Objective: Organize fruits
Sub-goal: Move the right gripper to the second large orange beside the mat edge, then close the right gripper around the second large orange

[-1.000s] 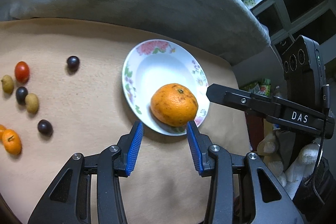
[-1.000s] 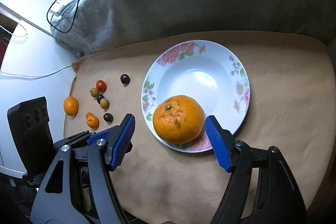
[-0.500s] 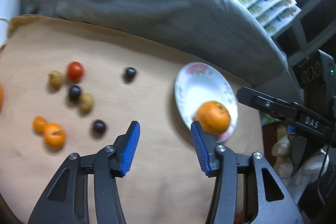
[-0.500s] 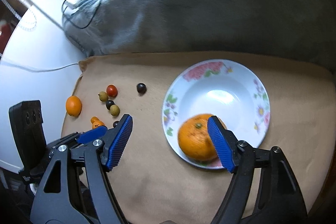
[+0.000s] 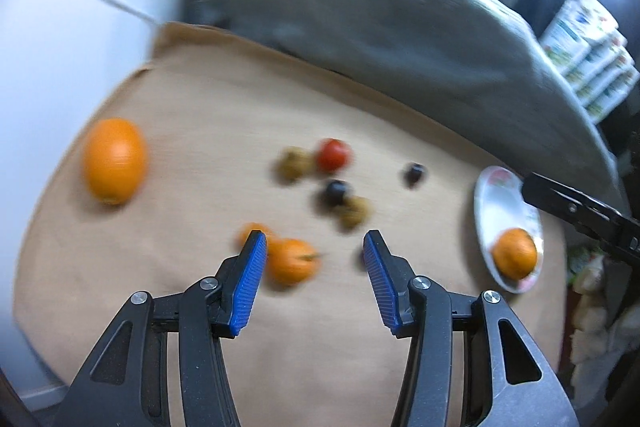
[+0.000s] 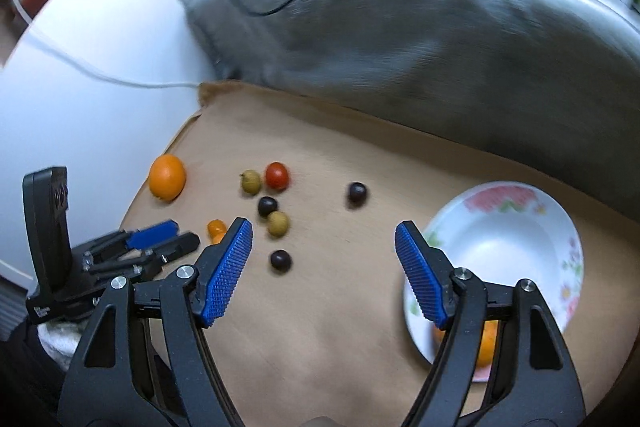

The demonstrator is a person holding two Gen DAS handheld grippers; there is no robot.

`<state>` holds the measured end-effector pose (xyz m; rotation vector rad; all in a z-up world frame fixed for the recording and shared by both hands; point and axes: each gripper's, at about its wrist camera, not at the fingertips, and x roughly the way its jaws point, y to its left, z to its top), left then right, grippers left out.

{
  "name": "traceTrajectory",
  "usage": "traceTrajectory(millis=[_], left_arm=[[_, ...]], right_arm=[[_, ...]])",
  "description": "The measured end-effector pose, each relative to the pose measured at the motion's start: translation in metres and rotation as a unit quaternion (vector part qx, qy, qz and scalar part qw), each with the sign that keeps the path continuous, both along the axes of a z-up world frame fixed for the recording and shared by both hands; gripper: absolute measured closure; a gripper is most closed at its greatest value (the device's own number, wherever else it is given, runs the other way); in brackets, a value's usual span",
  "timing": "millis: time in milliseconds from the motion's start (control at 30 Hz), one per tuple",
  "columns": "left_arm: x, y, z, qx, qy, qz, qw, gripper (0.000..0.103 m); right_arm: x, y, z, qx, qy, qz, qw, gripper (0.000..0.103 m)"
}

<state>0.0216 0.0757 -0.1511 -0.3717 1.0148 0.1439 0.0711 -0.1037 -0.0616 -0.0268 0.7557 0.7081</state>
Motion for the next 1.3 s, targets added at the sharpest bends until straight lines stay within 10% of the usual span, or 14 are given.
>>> traceTrajectory(millis=[467, 1300], left_arm=[[-0.018, 0.08, -0.002, 0.052, 0.017, 0.102, 0.9933, 0.053], [-0.018, 0.132, -0.028, -0.001, 0.009, 0.098, 0.9951, 0.053]], right_arm=[[0.013, 0.1, -0.002, -0.044, 0.015, 0.069, 0.997, 0.026], [0.036, 0.24, -0.021, -0.008, 0.098, 0.172, 0.98, 0.026]])
